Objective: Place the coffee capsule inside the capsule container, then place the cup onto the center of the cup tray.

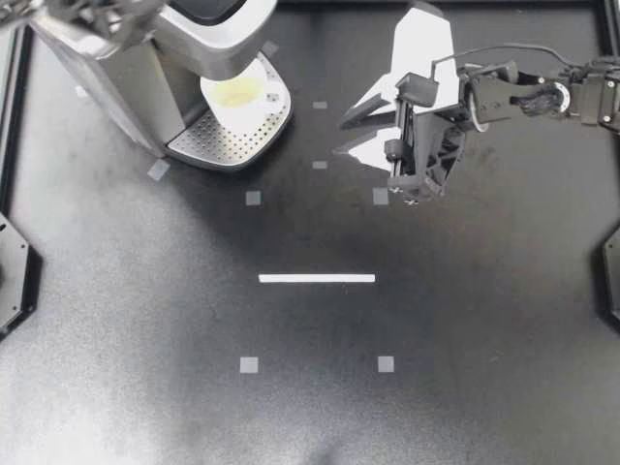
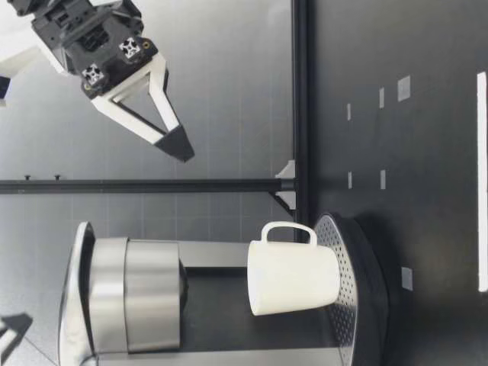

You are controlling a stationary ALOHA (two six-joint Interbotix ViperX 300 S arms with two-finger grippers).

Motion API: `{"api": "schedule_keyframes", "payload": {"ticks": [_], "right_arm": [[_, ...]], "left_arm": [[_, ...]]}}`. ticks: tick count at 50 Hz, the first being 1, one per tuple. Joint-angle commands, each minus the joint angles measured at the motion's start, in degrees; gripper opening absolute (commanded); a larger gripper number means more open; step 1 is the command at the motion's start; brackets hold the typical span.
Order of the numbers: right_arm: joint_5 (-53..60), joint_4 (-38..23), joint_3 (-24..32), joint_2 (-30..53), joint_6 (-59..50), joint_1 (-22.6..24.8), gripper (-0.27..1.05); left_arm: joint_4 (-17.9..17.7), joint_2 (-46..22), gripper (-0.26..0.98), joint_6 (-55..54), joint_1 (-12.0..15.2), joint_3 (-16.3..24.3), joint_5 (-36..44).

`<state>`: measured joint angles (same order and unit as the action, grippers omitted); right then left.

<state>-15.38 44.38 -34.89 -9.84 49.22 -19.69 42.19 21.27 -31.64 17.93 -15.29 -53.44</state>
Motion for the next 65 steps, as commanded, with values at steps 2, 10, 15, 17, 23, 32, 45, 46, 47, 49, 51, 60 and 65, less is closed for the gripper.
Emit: {"api": "schedule_keyframes", "payload": {"ticks": [2, 10, 15, 17, 23, 32, 45, 46, 47, 49, 51, 60, 65], "right_arm": [[0.6, 0.3, 0.4, -1.8, 0.4, 0.2, 0.45], [0.8, 0.2, -0.2, -1.8, 0.6, 0.2, 0.45], [1.0, 0.3, -1.1, -2.5, 0.6, 0.2, 0.45], [1.4, 0.2, -1.8, -3.0, 0.6, 0.2, 0.45], [2.9, 0.2, -2.7, -4.4, 0.6, 0.2, 0.45], [3.8, 0.2, -3.6, -5.5, 0.5, 0.2, 0.45], [4.0, 0.2, -3.9, -5.1, 0.5, 1.2, 0.45], [4.0, 0.2, -4.0, -5.1, 0.5, 1.3, 0.45], [4.0, 0.2, -3.9, -5.1, 0.6, 1.2, 0.45], [4.0, 0.2, -4.0, -5.1, 0.6, 1.3, 0.45], [4.1, 0.2, -4.0, -5.1, 0.6, 1.3, 0.45], [4.3, 0.2, -4.0, -5.0, 0.6, 1.3, 0.45], [4.3, 0.2, -4.0, -5.0, 0.6, 1.4, 0.45]], "left_arm": [[-3.6, -2.0, 0.12, 3.8, 0.6, 5.1, -2.0], [-8.2, -4.7, 0.12, 8.0, 3.0, 7.6, -2.7], [-8.5, -5.1, 0.12, 8.2, 3.5, 7.5, -2.7], [-8.5, -5.2, 0.12, 8.2, 3.6, 7.4, -2.7], [-8.5, -5.6, 0.12, 8.3, 3.8, 7.4, -2.6], [-8.5, -6.5, 0.12, 8.3, 3.8, 7.2, -2.7], [-8.5, -7.0, 0.12, 8.3, 3.8, 7.0, -3.5], [-8.5, -7.1, 0.12, 8.3, 3.8, 7.1, -3.9], [-8.5, -7.4, 0.12, 8.3, 3.8, 7.0, -4.3], [-8.6, -7.6, 0.12, 8.3, 3.8, 6.9, -4.9], [-8.8, -7.7, 0.12, 8.3, 3.8, 6.5, -5.3], [-10.7, -8.1, 0.12, 8.2, 3.8, 3.7, -5.3], [-10.8, -7.9, 0.12, 8.1, 3.8, 3.3, -5.2]]}}
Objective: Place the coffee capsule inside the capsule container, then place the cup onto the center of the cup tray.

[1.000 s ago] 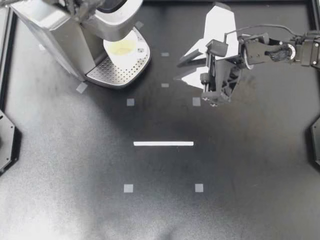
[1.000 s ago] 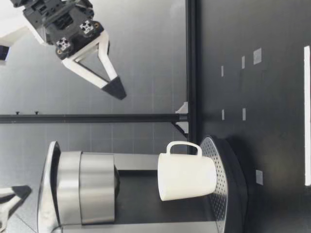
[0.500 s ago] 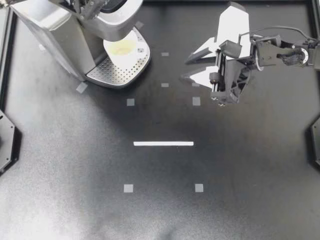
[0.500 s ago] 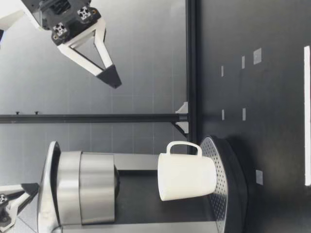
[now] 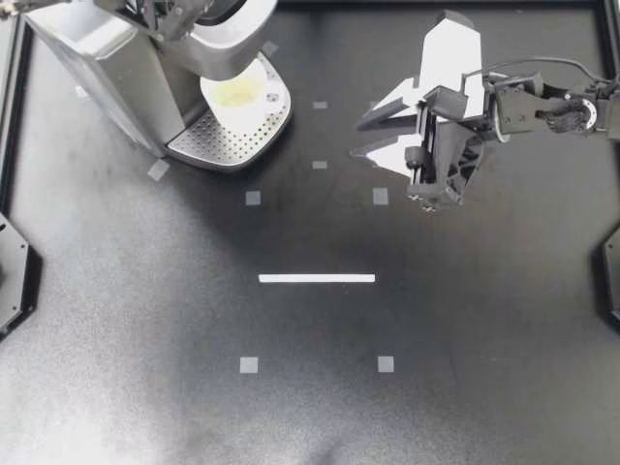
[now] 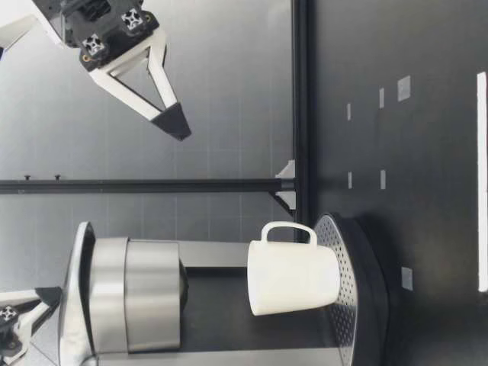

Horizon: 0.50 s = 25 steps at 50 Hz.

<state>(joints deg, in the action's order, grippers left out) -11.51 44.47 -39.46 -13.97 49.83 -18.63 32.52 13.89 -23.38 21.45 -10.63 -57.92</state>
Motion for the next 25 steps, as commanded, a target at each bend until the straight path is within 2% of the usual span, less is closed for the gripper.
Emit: {"api": "schedule_keyframes", "payload": {"ticks": [1, 5, 13, 25], "right_arm": [[0.4, 0.1, 0.6, -0.9, 0.0, 0.4, 0.45], [0.9, 0.2, 0.6, -1.0, -0.1, 0.8, 0.45], [1.9, 0.1, 0.5, -0.9, -0.4, 2.1, 0.45], [3.4, 0.2, 0.6, -0.9, -0.3, 2.3, 0.45]], "left_arm": [[-1.1, -0.4, 0.12, -0.1, 0.3, -1.2, -0.7], [-0.4, 0.4, 0.12, 0.2, 0.3, -0.6, 0.6], [3.3, 3.0, 0.12, -0.2, 0.3, -0.3, 5.2], [2.6, 3.6, 0.12, 0.8, -0.4, 1.7, 6.0]]}}
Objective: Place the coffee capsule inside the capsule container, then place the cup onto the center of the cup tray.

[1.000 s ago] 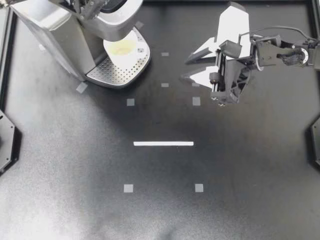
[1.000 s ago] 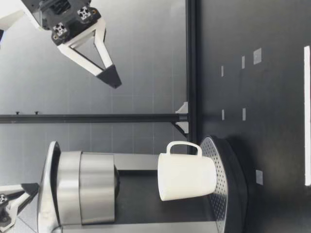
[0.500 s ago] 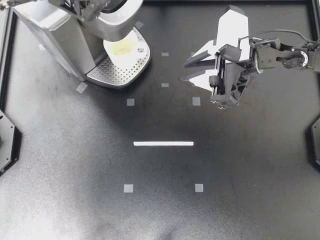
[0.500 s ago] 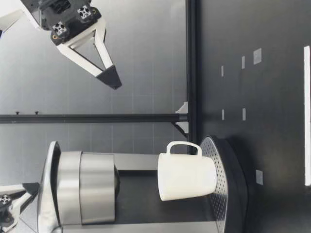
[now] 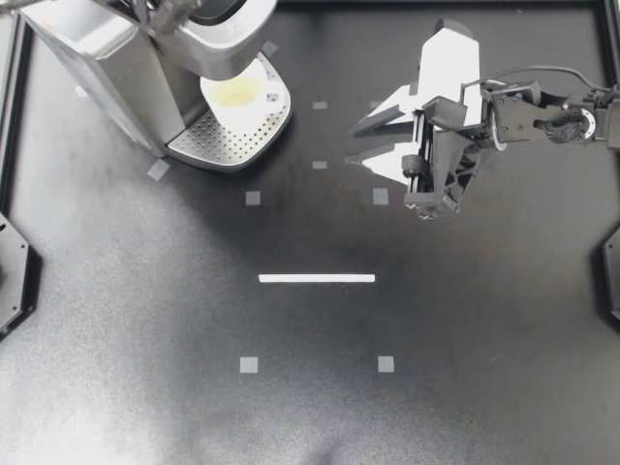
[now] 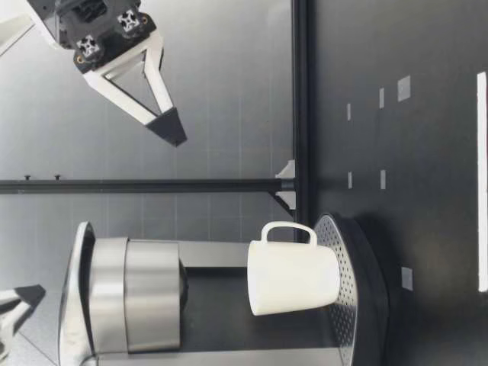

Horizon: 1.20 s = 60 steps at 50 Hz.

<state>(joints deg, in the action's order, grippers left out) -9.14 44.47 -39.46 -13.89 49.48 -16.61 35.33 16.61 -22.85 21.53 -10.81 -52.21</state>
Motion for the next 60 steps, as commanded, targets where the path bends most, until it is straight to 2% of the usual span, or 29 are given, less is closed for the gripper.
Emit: {"api": "schedule_keyframes", "payload": {"ticks": [1, 12, 22, 60], "right_arm": [[1.1, 0.1, 0.6, -1.0, 0.1, 0.3, 0.45], [2.0, 0.1, 0.6, -1.0, 0.3, 0.3, 0.45], [2.0, 0.1, 0.5, -0.9, 0.3, 0.3, 0.45], [2.0, 0.1, 0.1, -0.7, 0.2, 0.3, 0.45]], "left_arm": [[-0.4, 0.8, 0.12, 0.5, -0.7, 1.9, 0.2], [-1.6, -0.8, 0.12, 1.5, -2.7, 3.3, -1.2], [-2.5, -1.7, 0.12, 1.4, -2.7, 3.3, -1.7], [-2.1, -3.4, 0.12, 1.6, -2.2, 2.5, -1.9]]}}
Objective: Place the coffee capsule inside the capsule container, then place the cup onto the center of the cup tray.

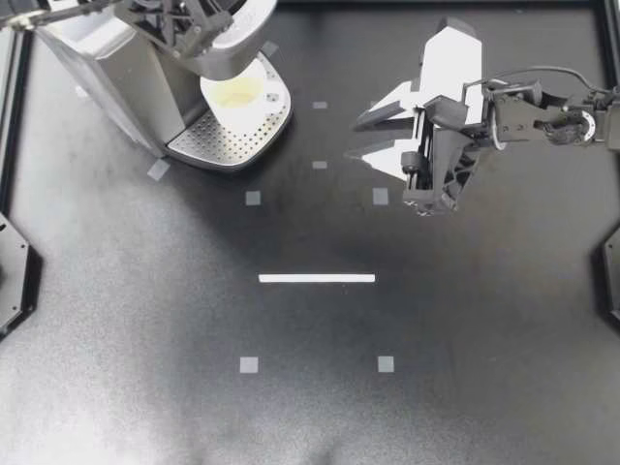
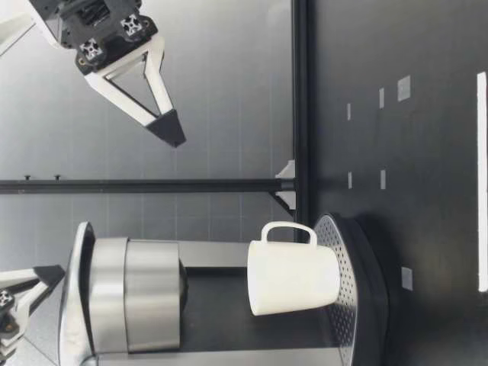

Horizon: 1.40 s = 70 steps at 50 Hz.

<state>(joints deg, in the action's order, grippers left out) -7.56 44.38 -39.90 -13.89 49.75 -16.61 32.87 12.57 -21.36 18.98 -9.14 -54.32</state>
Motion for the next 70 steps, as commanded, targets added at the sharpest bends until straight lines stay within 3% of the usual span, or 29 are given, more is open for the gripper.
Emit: {"api": "schedule_keyframes", "payload": {"ticks": [1, 51, 58, 70], "right_arm": [[0.4, 0.2, 0.5, -0.8, -0.1, 0.3, 0.45], [0.6, 0.2, 0.2, -0.4, 0.0, 0.3, 0.45], [0.6, 0.2, 0.2, -0.5, -0.2, 0.3, 0.45], [0.7, 0.3, 0.1, -1.3, -0.7, 1.1, 0.45]], "left_arm": [[0.4, 0.6, 0.12, 0.1, 0.4, 0.7, 0.2], [-0.5, -1.8, 0.12, 0.3, 0.8, 0.1, -5.0], [-0.4, 1.3, 0.12, 0.2, 0.8, -0.2, 0.3], [-0.3, 6.6, 0.12, -0.1, 0.8, -4.7, 15.8]]}}
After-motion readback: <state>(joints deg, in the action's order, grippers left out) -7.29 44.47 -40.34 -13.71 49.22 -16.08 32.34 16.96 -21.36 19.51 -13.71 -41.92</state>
